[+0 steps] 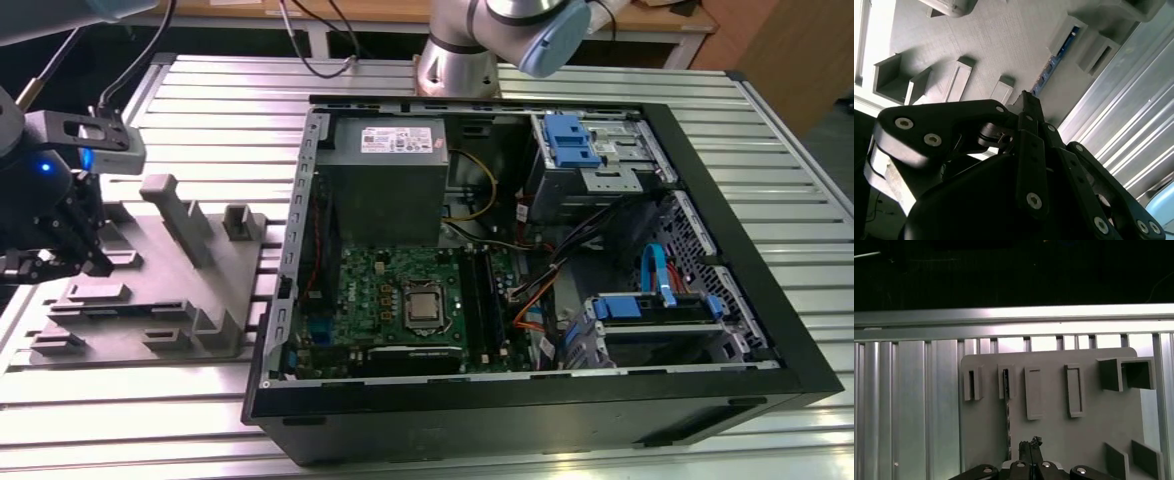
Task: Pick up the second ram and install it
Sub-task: 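Pick up the second ram and move it above second insertion slot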
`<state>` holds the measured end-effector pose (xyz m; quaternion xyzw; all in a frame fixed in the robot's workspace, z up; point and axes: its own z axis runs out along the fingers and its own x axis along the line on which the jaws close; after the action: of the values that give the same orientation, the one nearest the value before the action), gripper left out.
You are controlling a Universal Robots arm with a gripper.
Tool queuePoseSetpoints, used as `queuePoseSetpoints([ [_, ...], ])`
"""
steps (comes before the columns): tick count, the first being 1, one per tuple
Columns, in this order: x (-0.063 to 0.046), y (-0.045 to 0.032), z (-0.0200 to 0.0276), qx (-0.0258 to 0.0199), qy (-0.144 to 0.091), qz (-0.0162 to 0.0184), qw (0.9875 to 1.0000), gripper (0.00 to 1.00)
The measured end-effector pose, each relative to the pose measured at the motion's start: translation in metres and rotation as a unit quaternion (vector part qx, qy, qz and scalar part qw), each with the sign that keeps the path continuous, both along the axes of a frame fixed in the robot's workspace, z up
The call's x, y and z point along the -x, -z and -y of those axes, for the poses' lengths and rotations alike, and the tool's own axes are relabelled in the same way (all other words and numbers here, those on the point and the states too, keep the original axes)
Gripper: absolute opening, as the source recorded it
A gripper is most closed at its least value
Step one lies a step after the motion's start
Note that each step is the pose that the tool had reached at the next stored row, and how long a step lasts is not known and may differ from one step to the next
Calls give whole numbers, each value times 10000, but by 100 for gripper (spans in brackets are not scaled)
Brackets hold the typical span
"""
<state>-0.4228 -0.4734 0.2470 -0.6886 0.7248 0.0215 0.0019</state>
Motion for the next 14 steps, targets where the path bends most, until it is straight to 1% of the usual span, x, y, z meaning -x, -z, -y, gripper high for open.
queuePoseSetpoints([
  [4, 9, 25, 11, -1, 1, 1, 10000, 10],
  [6, 12, 56, 20, 1, 0, 0, 10000, 10],
  [14, 12, 101, 62, 2, 0, 1, 10000, 10],
])
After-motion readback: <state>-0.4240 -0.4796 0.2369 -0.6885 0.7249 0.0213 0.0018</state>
